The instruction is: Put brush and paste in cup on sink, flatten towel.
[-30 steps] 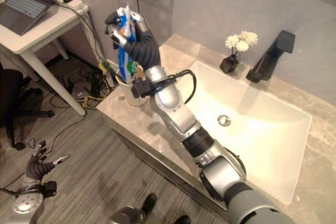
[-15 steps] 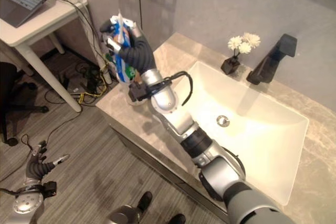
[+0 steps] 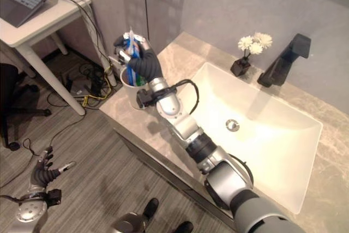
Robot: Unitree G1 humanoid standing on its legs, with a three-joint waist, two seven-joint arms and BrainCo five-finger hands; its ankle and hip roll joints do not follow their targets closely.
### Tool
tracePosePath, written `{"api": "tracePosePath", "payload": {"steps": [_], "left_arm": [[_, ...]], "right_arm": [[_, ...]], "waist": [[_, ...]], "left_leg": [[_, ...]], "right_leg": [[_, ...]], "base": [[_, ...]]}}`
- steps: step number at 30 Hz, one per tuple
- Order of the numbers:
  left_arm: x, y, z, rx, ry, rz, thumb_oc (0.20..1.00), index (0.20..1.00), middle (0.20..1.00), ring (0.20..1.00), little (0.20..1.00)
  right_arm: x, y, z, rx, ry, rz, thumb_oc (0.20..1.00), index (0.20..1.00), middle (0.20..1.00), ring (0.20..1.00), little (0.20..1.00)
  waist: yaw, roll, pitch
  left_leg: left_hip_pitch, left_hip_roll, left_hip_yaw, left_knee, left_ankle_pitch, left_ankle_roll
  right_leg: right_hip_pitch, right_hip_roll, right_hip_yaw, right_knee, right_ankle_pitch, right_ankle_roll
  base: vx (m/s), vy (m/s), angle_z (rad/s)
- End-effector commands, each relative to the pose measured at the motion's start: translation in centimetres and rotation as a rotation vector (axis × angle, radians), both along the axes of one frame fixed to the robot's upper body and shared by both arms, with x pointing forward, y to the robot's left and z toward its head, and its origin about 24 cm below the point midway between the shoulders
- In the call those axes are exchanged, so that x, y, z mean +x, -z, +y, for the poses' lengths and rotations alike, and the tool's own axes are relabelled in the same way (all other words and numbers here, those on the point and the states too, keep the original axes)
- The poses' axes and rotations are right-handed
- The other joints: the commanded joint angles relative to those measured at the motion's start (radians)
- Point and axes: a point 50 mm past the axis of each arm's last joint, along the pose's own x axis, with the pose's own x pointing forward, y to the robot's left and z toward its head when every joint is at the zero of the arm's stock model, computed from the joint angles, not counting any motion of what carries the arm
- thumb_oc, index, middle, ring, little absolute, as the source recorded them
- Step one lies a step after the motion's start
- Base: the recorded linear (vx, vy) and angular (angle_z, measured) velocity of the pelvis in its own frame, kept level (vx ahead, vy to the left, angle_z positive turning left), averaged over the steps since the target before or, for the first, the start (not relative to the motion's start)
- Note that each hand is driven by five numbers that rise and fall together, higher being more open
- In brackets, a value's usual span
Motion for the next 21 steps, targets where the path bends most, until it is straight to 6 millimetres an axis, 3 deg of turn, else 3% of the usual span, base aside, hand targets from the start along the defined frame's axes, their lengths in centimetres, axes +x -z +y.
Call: {"api": "tracePosePath", "payload": {"steps": [1,11,21], "left_arm": [[1.2,-2.6,0.7,0.069,0.055,-0.094,1.0,1.0,1.0,1.0,1.0],[1.7,-2.3,0.1,0.056,0.088,-0.084,1.0,1.0,1.0,1.0,1.0],[1.8,-1.6,-0.6,0.021,0.081,-0.085,1.0,1.0,1.0,1.0,1.0]], "right_arm": [[-1.6,-3.5,1.7,0.072,-0.074,-0.148,1.0,1.0,1.0,1.0,1.0],[-2.0,-3.9,0.6,0.076,-0.028,-0.194,1.0,1.0,1.0,1.0,1.0],[-3.4,-7.5,-3.2,0.14,0.155,-0.431,1.0,1.0,1.0,1.0,1.0]], "waist": [[0.015,-0.023,-0.013],[-0.013,0.008,-0.032],[-0.069,0.054,-0.063]], "left_leg": [[0.007,0.023,0.04,0.005,-0.078,0.035],[0.046,0.037,0.086,0.005,-0.089,0.036],[0.086,0.057,0.172,0.005,-0.085,0.038]], "right_leg": [[0.109,-0.066,0.044,0.0,-0.048,0.07],[0.127,-0.067,0.085,0.0,-0.044,0.07],[0.129,-0.066,0.146,0.0,-0.044,0.059]], "base": [[-0.03,0.003,0.0],[-0.03,-0.017,-0.07],[-0.07,-0.025,-0.24]]}}
